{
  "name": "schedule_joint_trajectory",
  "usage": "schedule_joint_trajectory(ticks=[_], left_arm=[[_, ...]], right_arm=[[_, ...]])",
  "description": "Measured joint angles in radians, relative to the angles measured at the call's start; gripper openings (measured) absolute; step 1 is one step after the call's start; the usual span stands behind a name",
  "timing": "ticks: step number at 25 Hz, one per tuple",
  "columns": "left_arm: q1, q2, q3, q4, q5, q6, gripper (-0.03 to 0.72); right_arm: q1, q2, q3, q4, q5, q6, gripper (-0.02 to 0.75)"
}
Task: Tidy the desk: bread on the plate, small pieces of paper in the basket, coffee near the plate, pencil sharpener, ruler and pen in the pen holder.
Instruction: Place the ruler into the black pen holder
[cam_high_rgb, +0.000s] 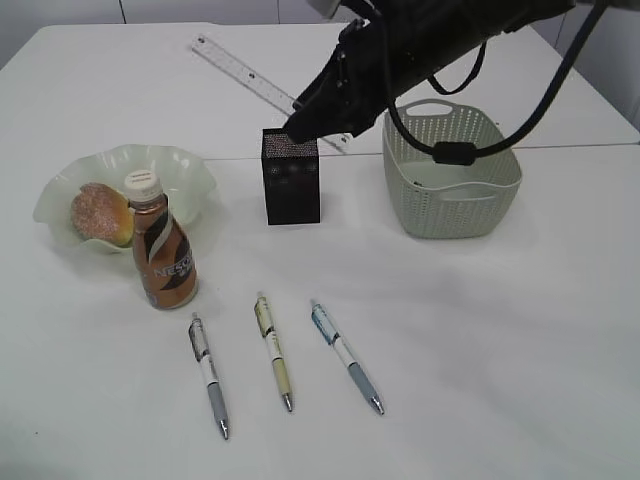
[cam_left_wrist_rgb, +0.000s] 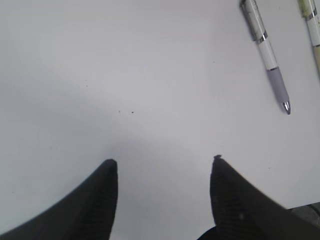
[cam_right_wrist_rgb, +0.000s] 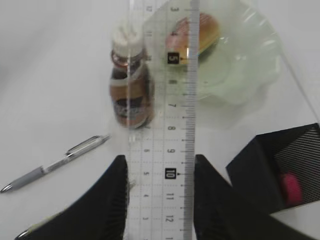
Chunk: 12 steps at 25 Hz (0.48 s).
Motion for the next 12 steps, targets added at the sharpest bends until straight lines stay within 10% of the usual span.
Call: schedule_joint_trajectory(ticks=[12], left_arm=[[0.0, 0.0, 0.0, 0.022, 0.022, 0.0, 0.433]], right_arm=[[-0.07, 0.249, -0.047, 0.752, -0.136, -0.402, 0.271]])
